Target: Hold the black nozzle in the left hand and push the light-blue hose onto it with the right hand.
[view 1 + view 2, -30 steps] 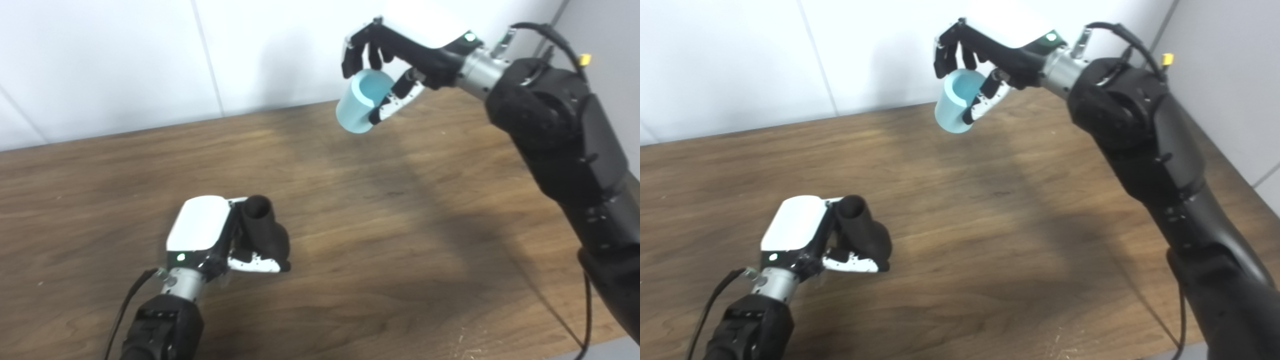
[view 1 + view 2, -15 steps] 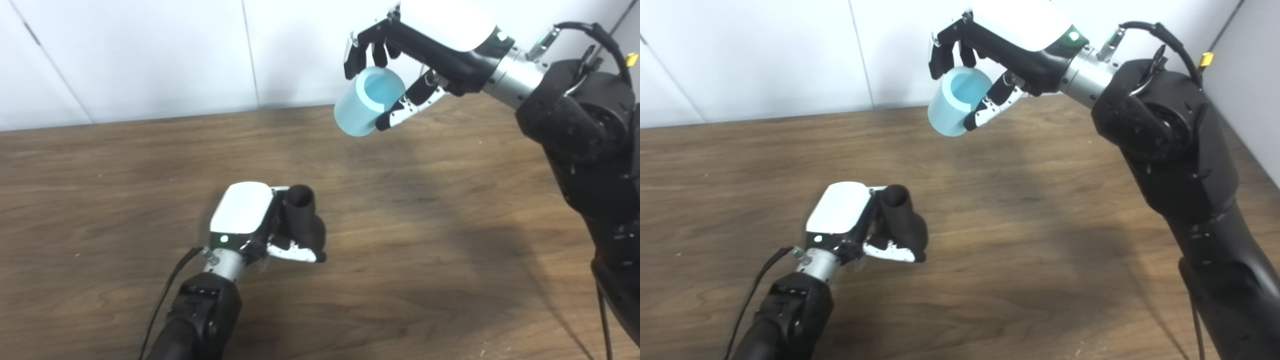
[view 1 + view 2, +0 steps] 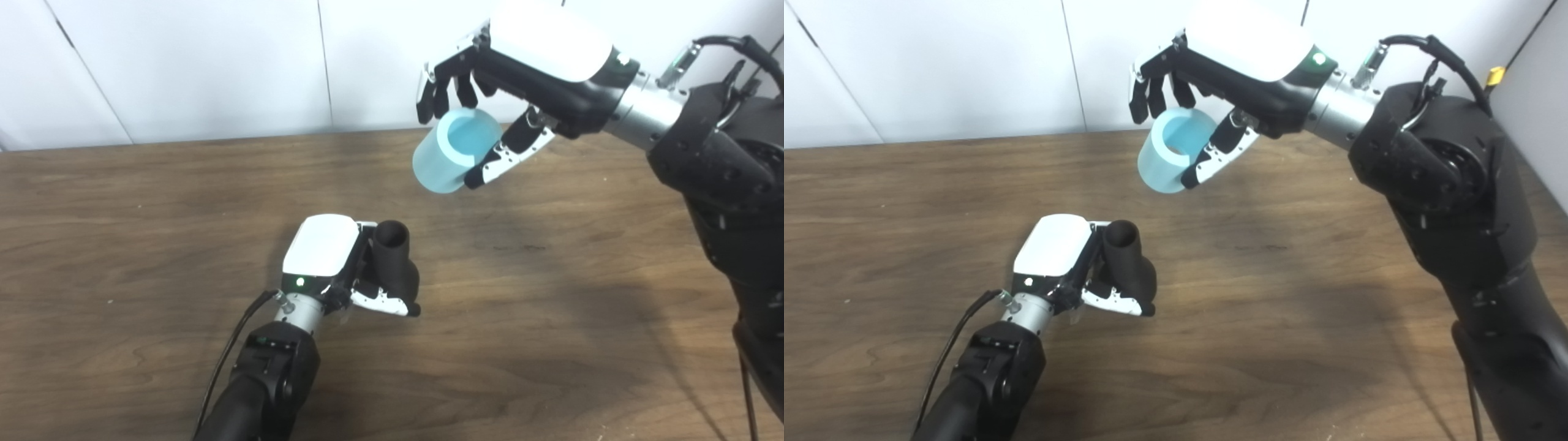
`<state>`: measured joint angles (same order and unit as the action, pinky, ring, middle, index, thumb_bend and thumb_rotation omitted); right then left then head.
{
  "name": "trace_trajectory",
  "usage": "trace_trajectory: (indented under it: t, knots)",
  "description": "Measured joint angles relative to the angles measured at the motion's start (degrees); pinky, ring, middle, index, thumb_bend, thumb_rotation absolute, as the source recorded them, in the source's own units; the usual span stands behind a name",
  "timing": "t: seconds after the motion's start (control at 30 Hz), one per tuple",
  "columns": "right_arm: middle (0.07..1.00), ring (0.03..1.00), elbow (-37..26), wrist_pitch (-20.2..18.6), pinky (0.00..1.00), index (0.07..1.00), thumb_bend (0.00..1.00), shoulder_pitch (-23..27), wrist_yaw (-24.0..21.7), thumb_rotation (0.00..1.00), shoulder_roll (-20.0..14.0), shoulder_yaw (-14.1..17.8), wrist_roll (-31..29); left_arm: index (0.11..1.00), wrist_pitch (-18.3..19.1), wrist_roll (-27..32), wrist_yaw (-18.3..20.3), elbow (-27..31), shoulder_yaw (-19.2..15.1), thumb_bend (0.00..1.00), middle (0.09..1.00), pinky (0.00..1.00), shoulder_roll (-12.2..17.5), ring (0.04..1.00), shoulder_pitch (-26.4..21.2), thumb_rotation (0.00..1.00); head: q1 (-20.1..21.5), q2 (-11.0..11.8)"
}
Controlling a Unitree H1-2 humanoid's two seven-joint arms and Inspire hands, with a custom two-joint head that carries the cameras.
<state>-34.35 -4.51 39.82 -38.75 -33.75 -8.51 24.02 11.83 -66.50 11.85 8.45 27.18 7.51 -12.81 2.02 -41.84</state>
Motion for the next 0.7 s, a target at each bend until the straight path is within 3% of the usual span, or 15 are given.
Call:
trace_trajectory:
  t: [0.7]
  knots:
    - [0.444,0.324,-1.1,-4.5,0.19,0.538,0.51,0.3,-3.2,0.0,2.4,-2.5,-4.1,0.453,1.2,-0.9,-0.4,-0.7,1.1,0.5,0.51,0.53,-0.7,0.544,-0.6,0.0,-1.1,-0.4]
